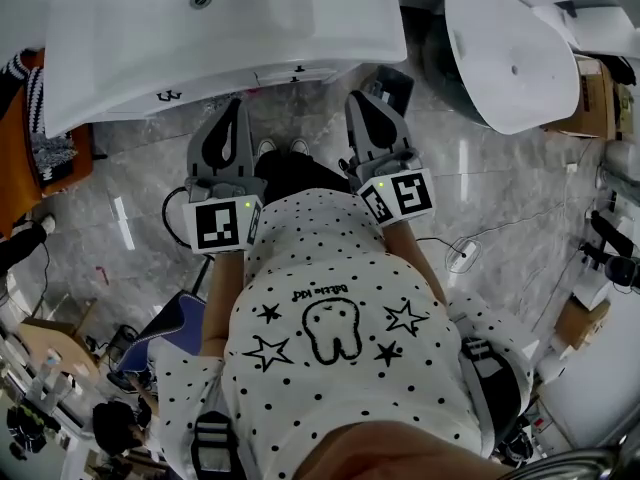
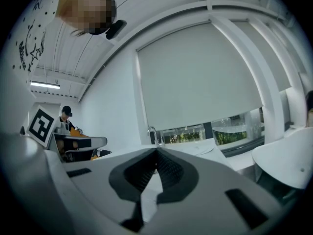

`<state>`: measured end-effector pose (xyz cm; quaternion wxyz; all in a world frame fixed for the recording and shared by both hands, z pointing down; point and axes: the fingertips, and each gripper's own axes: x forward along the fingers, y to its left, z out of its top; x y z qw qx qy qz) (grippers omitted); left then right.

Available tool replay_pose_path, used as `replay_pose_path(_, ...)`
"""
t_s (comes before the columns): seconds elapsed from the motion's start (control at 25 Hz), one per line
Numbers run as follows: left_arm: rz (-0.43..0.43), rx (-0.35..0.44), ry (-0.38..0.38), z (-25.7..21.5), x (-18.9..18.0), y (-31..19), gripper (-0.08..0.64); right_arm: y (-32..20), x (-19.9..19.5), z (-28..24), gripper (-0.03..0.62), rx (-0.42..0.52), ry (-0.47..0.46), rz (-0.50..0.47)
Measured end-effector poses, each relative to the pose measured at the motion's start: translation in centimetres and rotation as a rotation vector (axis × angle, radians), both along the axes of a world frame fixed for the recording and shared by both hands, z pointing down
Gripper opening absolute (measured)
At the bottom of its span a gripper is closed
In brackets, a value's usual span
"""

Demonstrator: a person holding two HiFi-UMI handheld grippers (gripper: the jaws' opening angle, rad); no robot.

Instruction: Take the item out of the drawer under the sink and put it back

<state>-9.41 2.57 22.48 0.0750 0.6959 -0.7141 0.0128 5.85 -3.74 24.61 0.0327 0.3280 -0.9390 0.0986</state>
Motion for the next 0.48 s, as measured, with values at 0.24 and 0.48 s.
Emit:
replay_pose_path(0.24,0.032,-0.013,0.001,-0.1,-1.1,-0.8,-0.005,-0.2,-0.9,-0.4,0.012,-0.007,0.001,0.028)
replay_pose_path(0.48,0.053,-0.026,0.011,0.6,-1.7,-1.6,-0.005,-0.4,-1.6,0.8,0.012,-0.033,0.014,0.041)
